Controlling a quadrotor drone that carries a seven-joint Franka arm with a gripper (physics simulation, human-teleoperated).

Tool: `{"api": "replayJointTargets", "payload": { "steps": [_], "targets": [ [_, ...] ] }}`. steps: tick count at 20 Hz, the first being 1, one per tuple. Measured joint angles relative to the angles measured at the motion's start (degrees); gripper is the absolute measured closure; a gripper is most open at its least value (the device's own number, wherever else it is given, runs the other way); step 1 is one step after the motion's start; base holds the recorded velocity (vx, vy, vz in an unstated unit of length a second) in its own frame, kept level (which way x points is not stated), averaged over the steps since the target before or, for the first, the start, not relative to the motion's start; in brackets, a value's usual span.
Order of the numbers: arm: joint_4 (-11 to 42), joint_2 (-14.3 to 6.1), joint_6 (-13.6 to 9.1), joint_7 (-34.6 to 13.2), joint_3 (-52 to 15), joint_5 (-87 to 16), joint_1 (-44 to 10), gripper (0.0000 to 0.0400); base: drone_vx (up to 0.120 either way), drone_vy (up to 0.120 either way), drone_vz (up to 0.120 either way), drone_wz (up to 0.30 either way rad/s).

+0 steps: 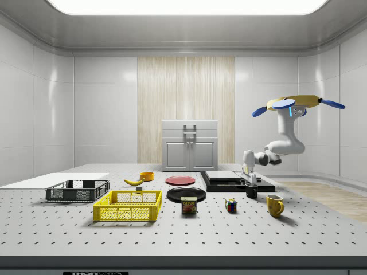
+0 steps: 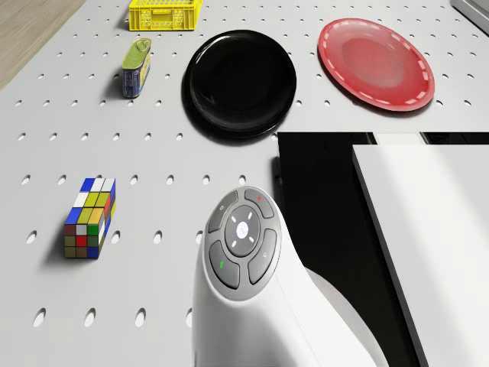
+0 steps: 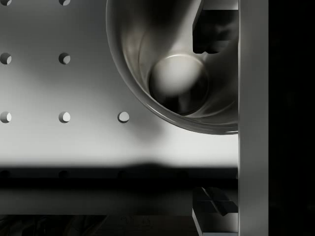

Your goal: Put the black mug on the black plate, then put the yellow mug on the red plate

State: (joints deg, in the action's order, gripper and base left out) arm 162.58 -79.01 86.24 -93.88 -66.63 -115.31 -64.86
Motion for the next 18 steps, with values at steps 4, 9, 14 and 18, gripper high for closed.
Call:
{"api": "replayJointTargets", "payload": {
  "steps": [4,9,14,18],
  "targets": [
    [0.0,-0.3,0.3,-0.1,-0.1,0.1,-0.1,0.0102,0.000,0.000,0.000,0.000],
    [-0.1,-0.6,0.6,-0.2,-0.1,0.3,-0.2,0.0243,0.000,0.000,0.000,0.000],
    [-0.1,-0.9,0.9,-0.3,-0.2,0.4,-0.3,0.0284,0.000,0.000,0.000,0.000],
    [-0.1,-1.2,1.1,-0.3,-0.3,0.6,-0.5,0.0294,0.000,0.000,0.000,0.000]
  ]
}}
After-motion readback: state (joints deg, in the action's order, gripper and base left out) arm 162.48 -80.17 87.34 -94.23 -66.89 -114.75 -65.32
